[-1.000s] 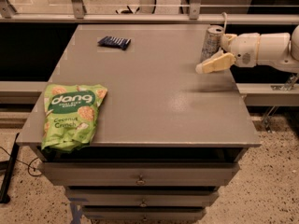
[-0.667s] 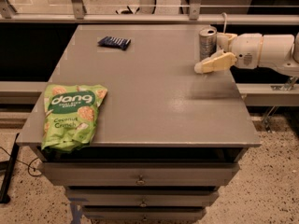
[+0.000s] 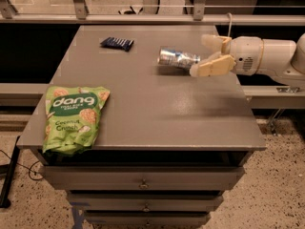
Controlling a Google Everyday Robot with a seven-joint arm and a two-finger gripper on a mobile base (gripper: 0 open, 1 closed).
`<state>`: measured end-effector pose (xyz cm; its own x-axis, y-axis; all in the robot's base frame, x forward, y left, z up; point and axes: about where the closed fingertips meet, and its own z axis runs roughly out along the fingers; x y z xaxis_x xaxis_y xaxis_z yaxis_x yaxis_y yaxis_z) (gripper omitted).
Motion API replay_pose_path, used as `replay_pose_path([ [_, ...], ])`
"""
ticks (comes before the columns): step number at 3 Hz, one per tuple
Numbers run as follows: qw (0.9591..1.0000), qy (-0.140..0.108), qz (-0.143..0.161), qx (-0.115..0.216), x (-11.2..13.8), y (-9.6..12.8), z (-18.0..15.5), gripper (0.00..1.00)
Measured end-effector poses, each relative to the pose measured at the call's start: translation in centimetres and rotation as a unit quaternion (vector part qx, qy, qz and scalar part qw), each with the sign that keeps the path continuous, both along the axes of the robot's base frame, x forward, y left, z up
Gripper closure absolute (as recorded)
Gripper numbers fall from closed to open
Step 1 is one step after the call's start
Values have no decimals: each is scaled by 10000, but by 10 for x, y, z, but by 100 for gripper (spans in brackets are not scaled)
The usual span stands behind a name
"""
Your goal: Knock redbull can over
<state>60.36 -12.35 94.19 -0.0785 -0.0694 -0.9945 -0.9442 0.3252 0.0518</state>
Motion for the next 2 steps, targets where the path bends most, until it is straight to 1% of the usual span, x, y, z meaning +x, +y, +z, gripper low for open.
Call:
replay_pose_path([
  [1,9997,43,184,173,-15,11,6,0],
  [2,9995,-67,246,203,-23,8,8,0],
])
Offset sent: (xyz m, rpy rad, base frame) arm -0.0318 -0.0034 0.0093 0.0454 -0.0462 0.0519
